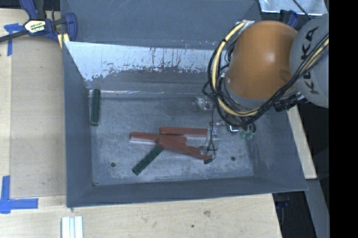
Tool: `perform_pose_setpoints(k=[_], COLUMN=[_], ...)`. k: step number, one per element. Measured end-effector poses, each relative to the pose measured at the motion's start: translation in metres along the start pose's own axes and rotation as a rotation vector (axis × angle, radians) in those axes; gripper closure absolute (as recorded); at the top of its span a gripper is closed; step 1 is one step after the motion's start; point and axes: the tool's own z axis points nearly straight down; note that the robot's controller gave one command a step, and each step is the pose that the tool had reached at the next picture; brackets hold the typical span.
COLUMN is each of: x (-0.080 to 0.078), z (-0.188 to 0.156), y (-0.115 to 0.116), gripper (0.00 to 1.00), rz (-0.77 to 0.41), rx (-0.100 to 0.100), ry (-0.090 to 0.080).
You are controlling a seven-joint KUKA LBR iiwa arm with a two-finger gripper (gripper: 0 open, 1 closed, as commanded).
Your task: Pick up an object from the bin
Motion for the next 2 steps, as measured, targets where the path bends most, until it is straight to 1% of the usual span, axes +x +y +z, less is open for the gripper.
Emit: perform_pose_setpoints(k=[1,2], x=[-0.002,-0.059], z=[-0.004,0.052], y=[0.000,0.018], gripper=[0.00,0.00], rz=[0.001,0.041], rx=[0.000,-0.001], ry=[-0.009,-0.019])
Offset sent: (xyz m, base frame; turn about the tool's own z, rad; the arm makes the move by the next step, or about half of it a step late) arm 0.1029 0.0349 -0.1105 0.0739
